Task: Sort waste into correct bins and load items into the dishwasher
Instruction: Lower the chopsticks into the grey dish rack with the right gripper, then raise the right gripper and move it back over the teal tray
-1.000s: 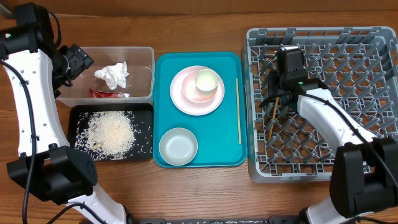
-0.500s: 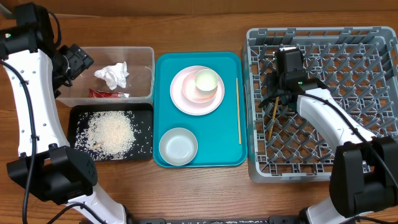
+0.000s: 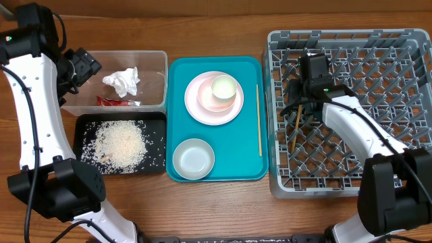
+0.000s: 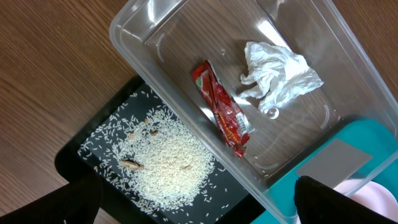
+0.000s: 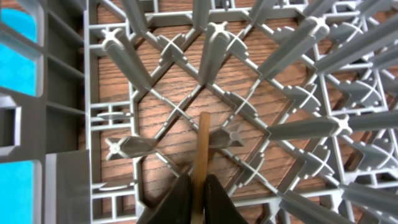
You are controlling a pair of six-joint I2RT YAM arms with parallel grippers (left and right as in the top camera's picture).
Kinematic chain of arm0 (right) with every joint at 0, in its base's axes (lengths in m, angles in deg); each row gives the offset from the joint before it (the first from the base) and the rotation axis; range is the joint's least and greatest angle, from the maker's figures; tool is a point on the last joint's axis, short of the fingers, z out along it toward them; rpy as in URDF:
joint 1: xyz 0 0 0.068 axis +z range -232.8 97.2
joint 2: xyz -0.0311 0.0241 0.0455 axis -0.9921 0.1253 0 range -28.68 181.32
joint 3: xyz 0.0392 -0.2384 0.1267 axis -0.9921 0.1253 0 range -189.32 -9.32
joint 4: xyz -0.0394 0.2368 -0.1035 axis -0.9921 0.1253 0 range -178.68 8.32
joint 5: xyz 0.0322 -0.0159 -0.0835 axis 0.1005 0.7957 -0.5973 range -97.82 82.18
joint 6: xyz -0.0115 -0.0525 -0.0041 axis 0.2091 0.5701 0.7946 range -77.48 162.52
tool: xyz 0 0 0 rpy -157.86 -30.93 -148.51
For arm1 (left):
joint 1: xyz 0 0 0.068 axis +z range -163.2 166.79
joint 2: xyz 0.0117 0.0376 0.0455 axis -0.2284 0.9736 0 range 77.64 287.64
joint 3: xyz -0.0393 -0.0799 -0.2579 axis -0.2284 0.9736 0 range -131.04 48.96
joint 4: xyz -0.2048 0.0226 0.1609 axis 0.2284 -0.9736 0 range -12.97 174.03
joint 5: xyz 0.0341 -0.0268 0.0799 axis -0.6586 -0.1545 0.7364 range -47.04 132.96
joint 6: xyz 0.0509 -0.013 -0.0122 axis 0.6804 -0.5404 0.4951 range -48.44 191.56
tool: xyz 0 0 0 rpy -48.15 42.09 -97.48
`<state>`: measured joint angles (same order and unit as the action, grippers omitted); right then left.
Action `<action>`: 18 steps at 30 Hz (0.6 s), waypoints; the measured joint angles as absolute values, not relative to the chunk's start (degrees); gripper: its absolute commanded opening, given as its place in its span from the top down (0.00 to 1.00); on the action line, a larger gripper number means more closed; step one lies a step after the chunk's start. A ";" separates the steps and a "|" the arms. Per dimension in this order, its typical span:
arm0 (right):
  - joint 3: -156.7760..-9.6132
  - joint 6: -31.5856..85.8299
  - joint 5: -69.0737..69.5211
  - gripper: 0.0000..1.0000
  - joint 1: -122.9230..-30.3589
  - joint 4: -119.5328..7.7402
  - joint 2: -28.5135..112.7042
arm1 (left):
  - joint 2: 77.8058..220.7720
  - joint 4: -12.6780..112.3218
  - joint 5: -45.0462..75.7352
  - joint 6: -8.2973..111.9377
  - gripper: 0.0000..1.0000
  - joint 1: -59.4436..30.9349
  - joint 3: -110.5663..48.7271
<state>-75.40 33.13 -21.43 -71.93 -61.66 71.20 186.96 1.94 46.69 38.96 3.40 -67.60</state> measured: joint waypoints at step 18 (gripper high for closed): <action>-83.23 33.61 -19.83 0.96 -71.89 -58.64 68.64 | 186.94 1.94 46.69 38.94 0.00 3.40 -67.60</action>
<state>-83.23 33.61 -19.83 -71.89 -58.64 68.64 186.94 1.94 46.69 38.94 3.40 -67.60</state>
